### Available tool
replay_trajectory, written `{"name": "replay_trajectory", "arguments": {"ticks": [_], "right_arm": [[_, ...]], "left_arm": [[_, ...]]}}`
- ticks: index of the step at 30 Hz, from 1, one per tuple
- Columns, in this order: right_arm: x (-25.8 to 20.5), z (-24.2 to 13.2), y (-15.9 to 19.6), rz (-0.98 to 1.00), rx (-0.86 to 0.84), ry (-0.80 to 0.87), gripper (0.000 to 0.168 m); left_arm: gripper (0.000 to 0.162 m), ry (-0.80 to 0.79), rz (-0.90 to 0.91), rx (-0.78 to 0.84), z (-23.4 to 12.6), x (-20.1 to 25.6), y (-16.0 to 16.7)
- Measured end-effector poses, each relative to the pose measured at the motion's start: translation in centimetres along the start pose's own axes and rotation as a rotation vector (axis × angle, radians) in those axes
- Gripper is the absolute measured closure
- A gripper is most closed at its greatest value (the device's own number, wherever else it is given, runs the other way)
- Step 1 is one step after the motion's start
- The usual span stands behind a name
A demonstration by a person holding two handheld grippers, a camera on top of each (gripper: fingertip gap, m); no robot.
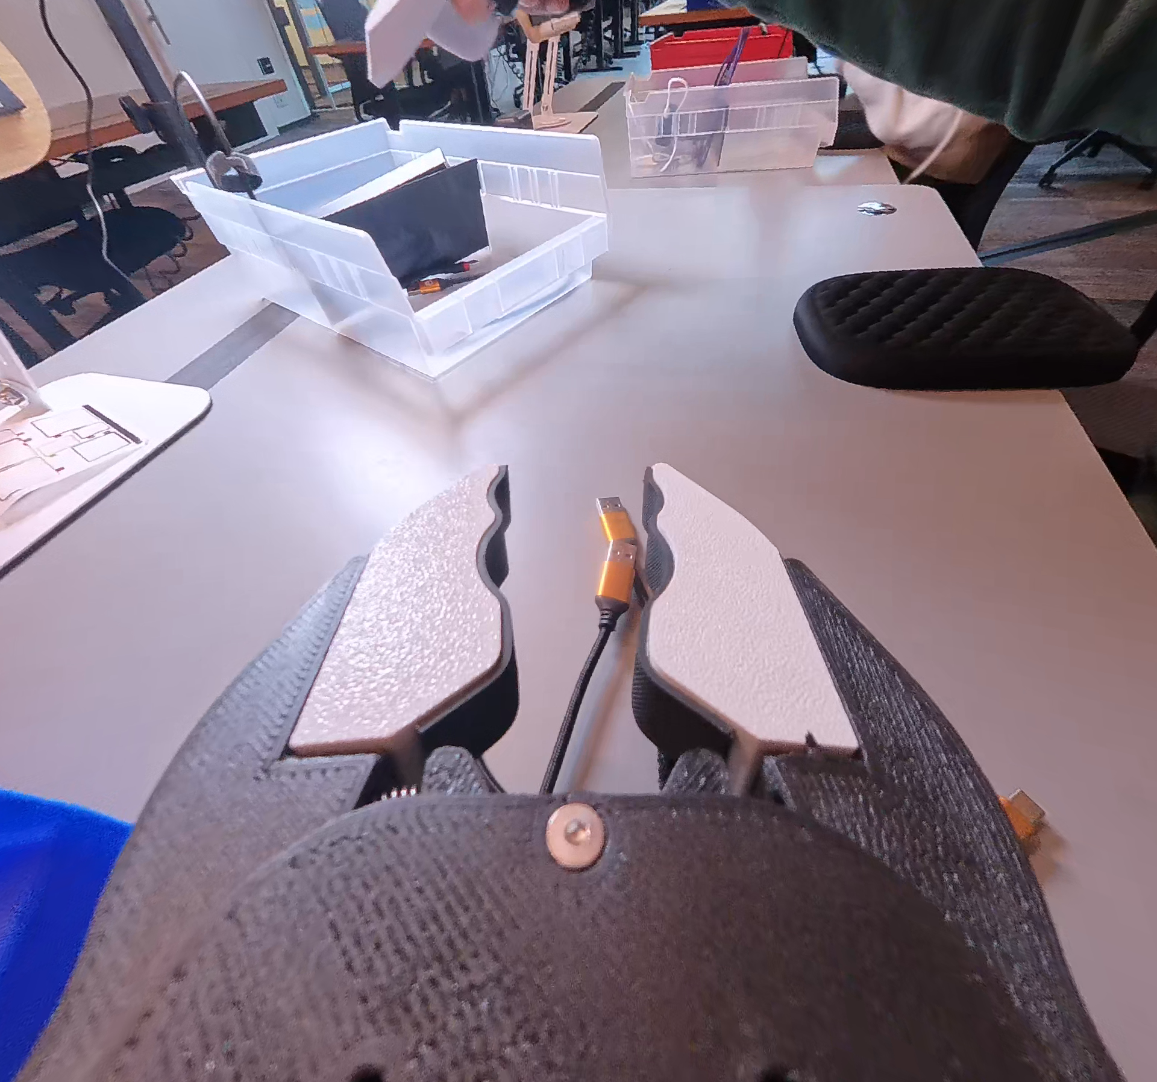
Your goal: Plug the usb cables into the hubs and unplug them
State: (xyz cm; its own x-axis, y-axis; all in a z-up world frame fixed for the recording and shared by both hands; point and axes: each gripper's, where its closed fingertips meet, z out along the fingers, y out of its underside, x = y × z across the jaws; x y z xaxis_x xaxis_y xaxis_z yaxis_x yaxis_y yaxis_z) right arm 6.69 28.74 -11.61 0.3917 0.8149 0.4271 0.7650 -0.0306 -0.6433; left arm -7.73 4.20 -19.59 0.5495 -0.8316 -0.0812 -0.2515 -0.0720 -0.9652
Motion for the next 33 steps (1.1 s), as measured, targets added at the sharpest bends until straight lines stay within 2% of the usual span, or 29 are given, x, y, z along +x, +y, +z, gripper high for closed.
{"name": "replay_trajectory", "arguments": {"ticks": [12, 16, 21, 28, 31, 33], "right_arm": [[0.3, 0.3, 1.6, 0.030, -0.008, 0.003, 0.105], [-1.3, 0.1, 1.1, 0.022, 0.024, -0.055, 0.108], [-8.4, 0.0, 0.1, -0.108, 0.042, -0.250, 0.113], [-25.4, 0.7, 0.0, -0.278, 0.038, -0.678, 0.125], [-30.8, 1.5, -0.6, -0.312, 0.054, -0.768, 0.128], [-32.7, 2.6, -0.3, -0.322, 0.004, -0.789, 0.135]], "left_arm": [[0.122, -0.003, -0.020, -0.010, 0.0, -0.4, 0.4], [0.122, -0.007, -0.021, -0.015, 0.1, -0.5, 0.6], [0.123, -0.017, -0.021, -0.022, 0.0, -0.7, 0.7], [0.125, -0.066, -0.018, -0.030, -0.4, -1.8, 0.8], [0.127, -0.101, -0.026, -0.016, -0.8, -2.6, 0.6], [0.128, -0.125, -0.028, -0.008, -1.1, -3.1, 0.4]]}}
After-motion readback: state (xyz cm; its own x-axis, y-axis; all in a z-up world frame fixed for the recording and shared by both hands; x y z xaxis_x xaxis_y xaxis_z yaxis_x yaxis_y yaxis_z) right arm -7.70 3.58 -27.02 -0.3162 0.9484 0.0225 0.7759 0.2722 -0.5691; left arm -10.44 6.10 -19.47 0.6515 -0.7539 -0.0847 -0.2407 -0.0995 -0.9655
